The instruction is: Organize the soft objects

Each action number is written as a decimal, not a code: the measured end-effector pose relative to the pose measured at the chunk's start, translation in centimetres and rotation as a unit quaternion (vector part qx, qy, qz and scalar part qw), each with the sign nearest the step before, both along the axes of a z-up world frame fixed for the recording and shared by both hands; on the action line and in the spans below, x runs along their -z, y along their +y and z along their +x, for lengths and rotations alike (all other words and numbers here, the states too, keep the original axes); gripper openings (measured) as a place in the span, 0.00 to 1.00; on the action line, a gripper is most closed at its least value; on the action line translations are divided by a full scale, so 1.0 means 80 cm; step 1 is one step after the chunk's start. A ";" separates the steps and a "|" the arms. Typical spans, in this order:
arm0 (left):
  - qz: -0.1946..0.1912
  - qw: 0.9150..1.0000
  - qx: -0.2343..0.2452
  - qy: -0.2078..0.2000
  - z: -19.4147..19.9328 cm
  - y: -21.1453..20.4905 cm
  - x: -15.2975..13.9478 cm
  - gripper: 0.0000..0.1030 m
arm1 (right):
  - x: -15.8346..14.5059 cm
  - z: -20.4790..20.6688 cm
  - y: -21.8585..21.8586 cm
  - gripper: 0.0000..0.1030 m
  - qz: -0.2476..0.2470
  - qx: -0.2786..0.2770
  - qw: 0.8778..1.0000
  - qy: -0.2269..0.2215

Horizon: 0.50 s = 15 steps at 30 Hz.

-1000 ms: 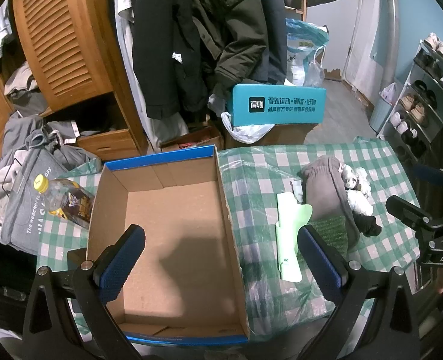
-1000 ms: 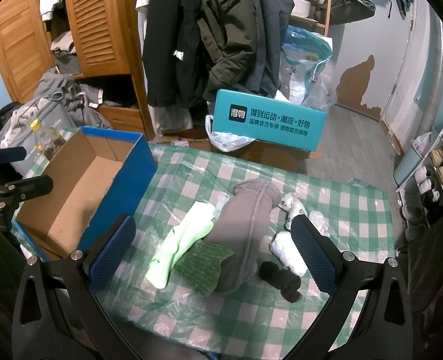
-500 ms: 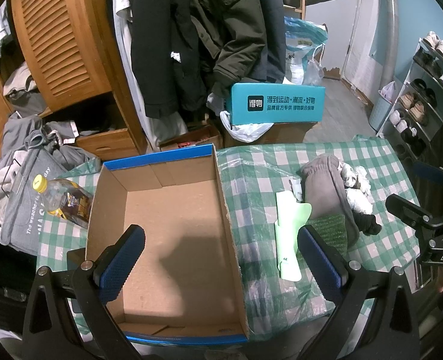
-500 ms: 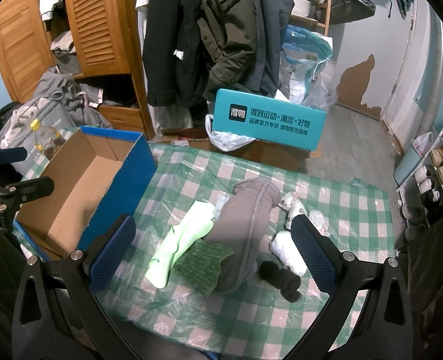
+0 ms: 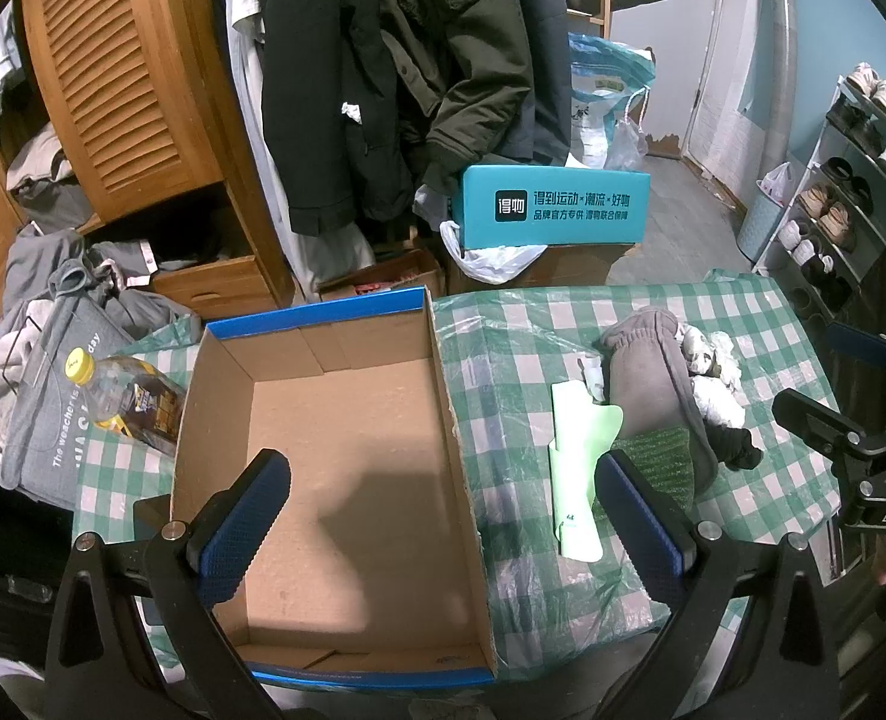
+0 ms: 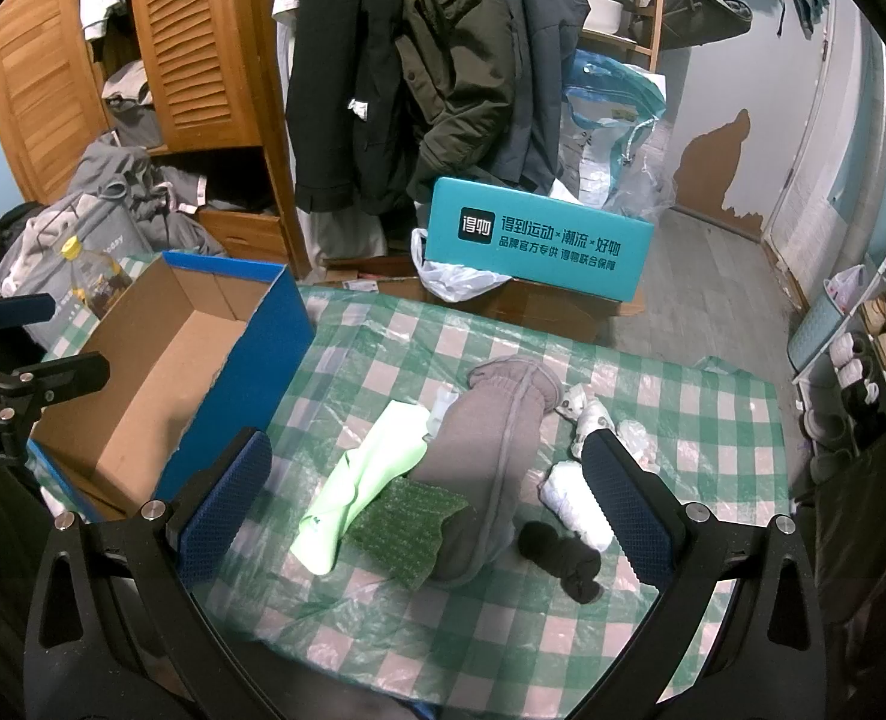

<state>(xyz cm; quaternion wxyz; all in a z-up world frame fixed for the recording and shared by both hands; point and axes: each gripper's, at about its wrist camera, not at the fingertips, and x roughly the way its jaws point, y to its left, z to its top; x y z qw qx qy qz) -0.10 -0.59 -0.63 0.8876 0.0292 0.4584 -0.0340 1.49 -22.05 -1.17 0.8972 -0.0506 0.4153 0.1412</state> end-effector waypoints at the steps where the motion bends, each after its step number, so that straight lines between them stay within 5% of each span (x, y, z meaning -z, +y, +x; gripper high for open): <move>1: 0.000 1.000 0.000 0.000 0.000 0.000 0.000 1.00 | 0.000 0.000 0.000 0.99 0.000 -0.001 1.000 0.001; 15: 0.004 1.000 0.005 0.011 -0.004 -0.010 0.018 0.99 | 0.013 -0.006 -0.003 0.99 -0.005 0.002 1.000 0.005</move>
